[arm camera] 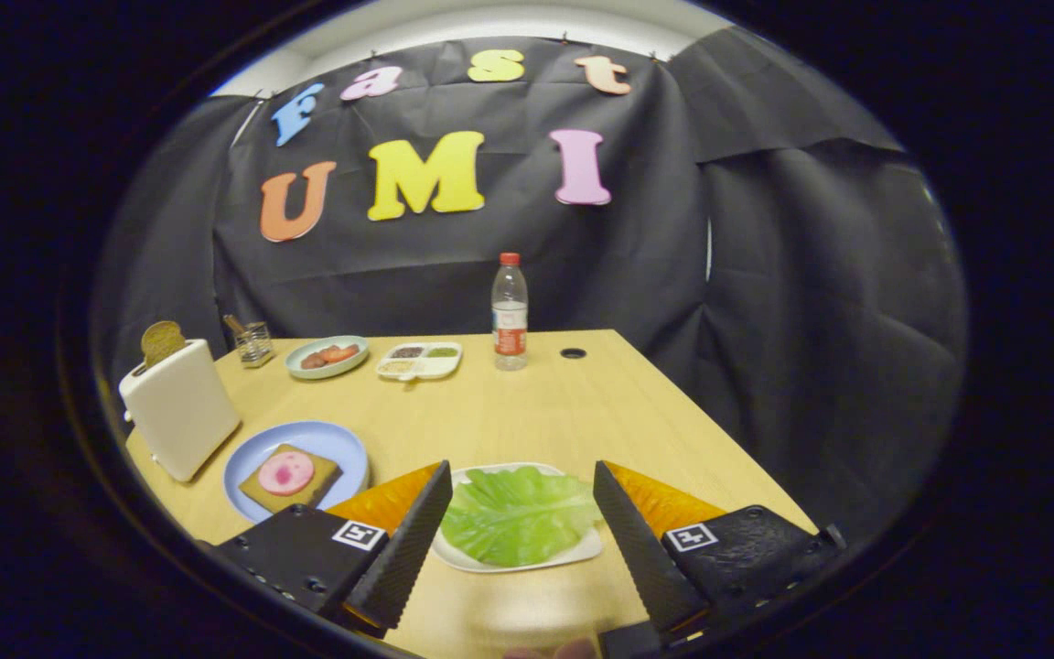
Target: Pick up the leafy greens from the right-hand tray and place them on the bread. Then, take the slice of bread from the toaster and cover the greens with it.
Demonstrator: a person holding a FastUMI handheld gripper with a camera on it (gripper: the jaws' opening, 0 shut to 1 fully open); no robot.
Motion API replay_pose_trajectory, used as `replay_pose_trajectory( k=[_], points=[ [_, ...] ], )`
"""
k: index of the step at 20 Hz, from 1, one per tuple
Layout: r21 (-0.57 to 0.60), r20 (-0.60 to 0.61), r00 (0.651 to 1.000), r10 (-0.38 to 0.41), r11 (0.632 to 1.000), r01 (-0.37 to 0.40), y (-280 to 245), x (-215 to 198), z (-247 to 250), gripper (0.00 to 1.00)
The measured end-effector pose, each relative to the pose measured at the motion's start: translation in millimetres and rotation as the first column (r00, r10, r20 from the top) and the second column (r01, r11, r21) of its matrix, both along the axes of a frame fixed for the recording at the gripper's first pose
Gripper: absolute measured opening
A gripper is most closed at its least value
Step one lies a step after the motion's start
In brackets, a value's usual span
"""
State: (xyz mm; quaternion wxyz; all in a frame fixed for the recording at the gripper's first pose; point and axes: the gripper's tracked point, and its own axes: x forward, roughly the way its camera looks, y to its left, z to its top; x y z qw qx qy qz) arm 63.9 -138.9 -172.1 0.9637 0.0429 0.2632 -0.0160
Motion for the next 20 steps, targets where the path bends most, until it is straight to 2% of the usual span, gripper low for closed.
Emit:
replay_pose_trajectory(
  k=[4,9,14,18,19,20],
  points=[
    [0.147,-0.092,0.993,-0.071,0.985,0.084,-27.4,7.6,-33.9,0.96],
    [0.365,-0.169,0.975,-0.141,0.911,0.195,-29.5,22.2,-49.4,0.96],
    [0.484,-0.238,0.954,-0.184,0.829,0.28,-26.0,31.8,-64.1,0.96],
    [0.523,-0.252,0.95,-0.187,0.799,0.296,-24.6,34.2,-65.1,0.96],
    [0.513,-0.26,0.944,-0.203,0.799,0.313,-26.8,36.5,-69.5,0.92],
    [0.514,-0.264,0.942,-0.205,0.797,0.318,-28.0,41.8,-73.9,0.8]
  ],
)
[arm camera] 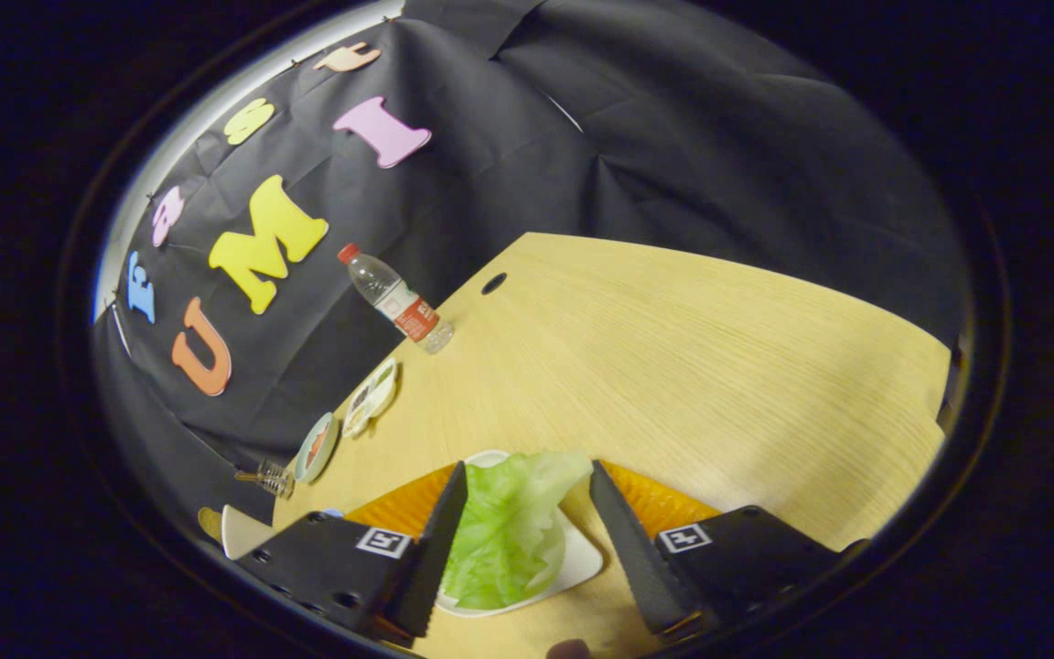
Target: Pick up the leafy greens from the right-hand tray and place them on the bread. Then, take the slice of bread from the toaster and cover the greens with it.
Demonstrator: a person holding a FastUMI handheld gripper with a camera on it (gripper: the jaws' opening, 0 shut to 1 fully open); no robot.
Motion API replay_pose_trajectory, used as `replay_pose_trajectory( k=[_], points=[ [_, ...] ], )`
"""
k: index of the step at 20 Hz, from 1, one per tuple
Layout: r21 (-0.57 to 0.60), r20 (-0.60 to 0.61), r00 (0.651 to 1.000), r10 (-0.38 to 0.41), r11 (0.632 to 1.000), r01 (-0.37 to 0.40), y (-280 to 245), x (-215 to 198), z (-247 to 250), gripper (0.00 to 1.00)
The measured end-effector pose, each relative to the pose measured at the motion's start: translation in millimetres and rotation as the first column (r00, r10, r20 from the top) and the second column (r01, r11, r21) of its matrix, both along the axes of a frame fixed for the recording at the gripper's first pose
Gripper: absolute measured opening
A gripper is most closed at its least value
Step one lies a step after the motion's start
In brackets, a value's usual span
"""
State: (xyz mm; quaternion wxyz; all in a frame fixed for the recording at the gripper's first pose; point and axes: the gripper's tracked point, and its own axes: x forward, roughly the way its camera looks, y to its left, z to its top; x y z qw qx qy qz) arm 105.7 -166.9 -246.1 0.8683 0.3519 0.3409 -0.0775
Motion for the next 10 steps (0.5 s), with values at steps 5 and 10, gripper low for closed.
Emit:
replay_pose_trajectory(
  k=[5,10],
  points=[
    [-0.004,0.005,1.0,-0.021,1.0,0.021,-12.5,3.1,-0.2,0.23],
    [-0.006,0.08,0.997,0.002,1.0,-0.001,-9.7,4.4,23.7,0.0]
  ],
)
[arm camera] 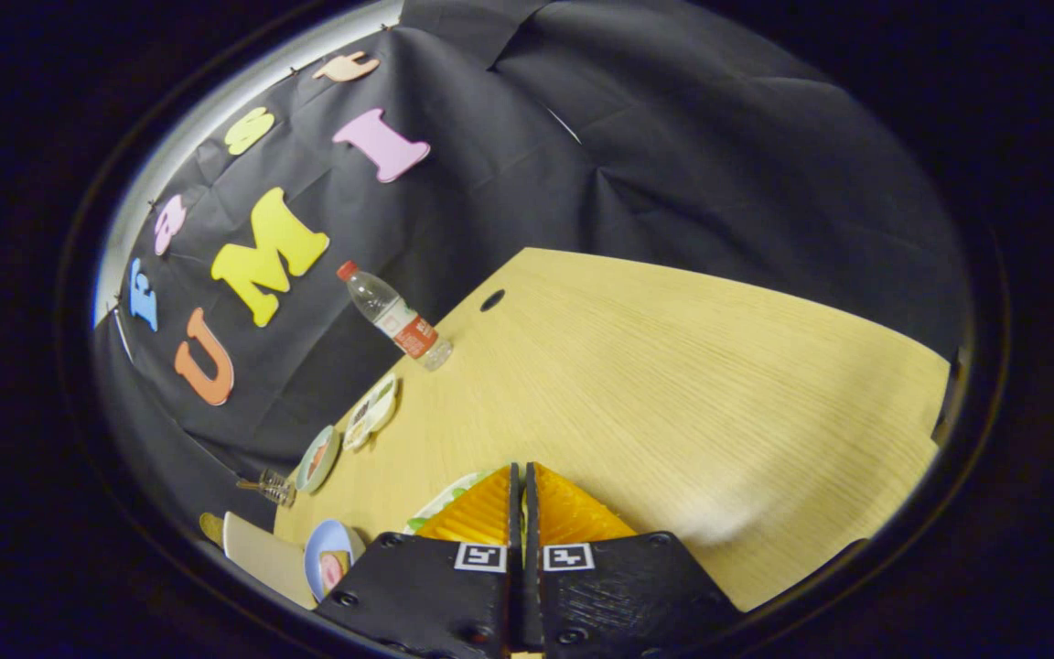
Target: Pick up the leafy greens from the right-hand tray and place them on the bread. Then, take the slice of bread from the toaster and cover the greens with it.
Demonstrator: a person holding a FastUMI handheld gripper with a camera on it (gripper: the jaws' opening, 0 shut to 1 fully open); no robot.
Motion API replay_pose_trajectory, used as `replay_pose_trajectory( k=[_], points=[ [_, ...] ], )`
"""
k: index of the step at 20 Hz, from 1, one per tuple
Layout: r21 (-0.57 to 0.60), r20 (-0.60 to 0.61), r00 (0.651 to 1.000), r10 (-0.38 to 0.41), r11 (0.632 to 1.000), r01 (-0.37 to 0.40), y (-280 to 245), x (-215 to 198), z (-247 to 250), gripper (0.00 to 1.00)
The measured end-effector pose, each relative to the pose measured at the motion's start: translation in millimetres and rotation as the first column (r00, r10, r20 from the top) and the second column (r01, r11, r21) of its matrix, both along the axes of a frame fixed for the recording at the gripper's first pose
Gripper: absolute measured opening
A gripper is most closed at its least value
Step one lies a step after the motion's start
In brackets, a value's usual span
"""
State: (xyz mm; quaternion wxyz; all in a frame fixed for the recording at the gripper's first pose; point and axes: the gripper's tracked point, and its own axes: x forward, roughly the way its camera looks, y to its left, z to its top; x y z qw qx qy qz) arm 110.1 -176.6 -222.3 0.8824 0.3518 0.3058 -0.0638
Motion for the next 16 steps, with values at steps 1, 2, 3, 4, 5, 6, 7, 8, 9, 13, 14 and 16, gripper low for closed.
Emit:
replay_pose_trajectory(
  k=[1,2,3,4,5,6,7,8,9,13,14,16],
  points=[
    [-0.001,0.02,1.0,0.005,1.0,-0.005,2.4,-0.2,7.5,0.0],
    [0.001,0.038,0.999,0.012,1.0,-0.012,5.2,0.8,16.5,0.0],
    [0.001,0.058,0.998,0.017,1.0,-0.017,8.0,0.1,26.2,0.0],
    [-0.003,0.078,0.997,0.02,1.0,-0.02,10.4,0.3,36.0,0.0],
    [-0.009,0.096,0.995,0.021,1.0,-0.02,13.5,0.5,45.1,0.0],
    [-0.014,0.114,0.993,0.026,1.0,-0.025,17.0,1.5,55.7,0.0],
    [-0.015,0.132,0.991,0.032,0.999,-0.031,22.2,-1.4,65.4,0.0],
    [-0.014,0.149,0.988,0.036,0.999,-0.035,27.2,-1.5,75.7,0.0],
    [-0.014,0.167,0.985,0.042,0.999,-0.04,33.1,-2.0,86.0,0.0],
    [-0.047,0.235,0.97,0.055,0.998,-0.045,61.3,-5.4,126.8,0.0],
    [-0.047,0.247,0.967,0.064,0.997,-0.054,72.9,-5.9,135.5,0.0],
    [-0.039,0.273,0.958,0.089,0.996,-0.082,100.5,-9.0,151.4,0.0]
  ],
)
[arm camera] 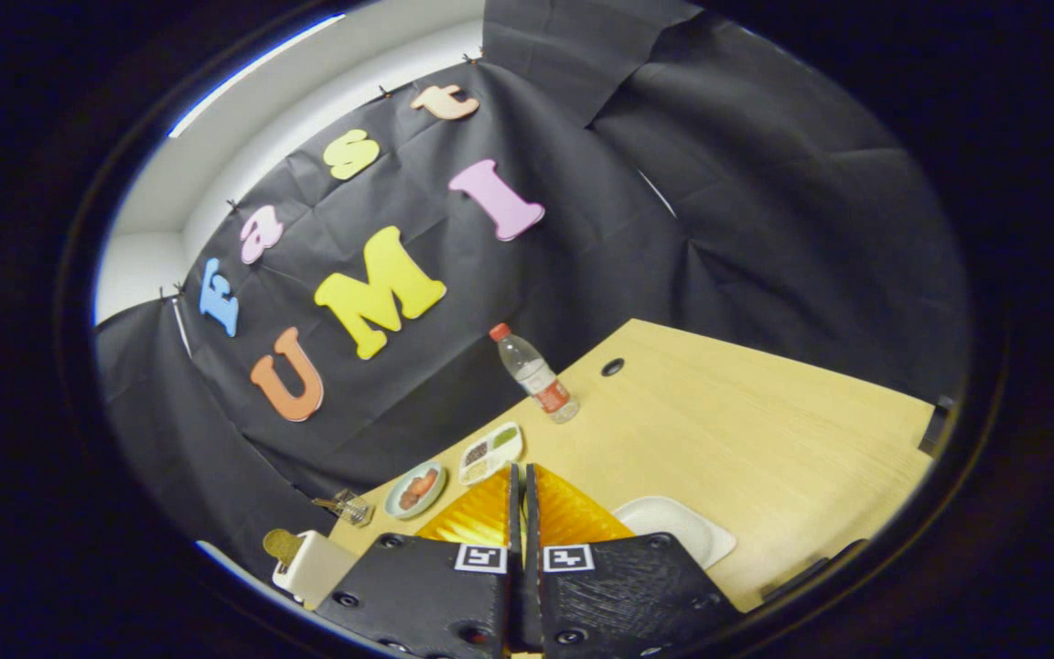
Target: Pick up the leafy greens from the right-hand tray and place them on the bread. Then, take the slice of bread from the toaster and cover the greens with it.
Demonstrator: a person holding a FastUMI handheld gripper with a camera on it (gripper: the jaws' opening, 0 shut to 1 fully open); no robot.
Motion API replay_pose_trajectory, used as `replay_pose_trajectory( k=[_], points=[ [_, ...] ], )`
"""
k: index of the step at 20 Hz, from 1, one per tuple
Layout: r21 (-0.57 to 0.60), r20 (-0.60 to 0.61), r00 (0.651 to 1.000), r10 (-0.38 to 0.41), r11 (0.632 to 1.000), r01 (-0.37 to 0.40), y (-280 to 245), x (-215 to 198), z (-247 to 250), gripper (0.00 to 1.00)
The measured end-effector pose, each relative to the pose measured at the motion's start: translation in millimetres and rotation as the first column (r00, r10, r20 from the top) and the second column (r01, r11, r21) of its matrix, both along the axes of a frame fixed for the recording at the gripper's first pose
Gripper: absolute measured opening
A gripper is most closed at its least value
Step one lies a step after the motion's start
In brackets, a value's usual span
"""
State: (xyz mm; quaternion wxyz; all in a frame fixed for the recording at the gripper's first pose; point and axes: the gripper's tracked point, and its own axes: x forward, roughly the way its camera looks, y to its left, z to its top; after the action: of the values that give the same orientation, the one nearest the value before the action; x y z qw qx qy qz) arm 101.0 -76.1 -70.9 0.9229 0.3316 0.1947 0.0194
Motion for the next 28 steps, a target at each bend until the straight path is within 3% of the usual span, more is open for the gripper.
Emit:
replay_pose_trajectory(
  k=[10,15,19,24,28],
  points=[
    [0.071,0.003,0.979,0.206,0.976,-0.206,177.7,-9.3,0.5,0.0],
    [0.135,-0.034,0.966,0.255,0.959,-0.248,226.6,-12.7,-21.9,0.0],
    [0.16,-0.069,0.968,0.242,0.96,-0.229,229.5,-10.2,-43.1,0.0],
    [0.124,-0.099,0.982,0.161,0.981,-0.148,194.1,-0.9,-61.0,0.0],
    [0.096,-0.152,0.977,0.153,0.986,-0.139,176.8,2.4,-86.9,0.0]
  ],
)
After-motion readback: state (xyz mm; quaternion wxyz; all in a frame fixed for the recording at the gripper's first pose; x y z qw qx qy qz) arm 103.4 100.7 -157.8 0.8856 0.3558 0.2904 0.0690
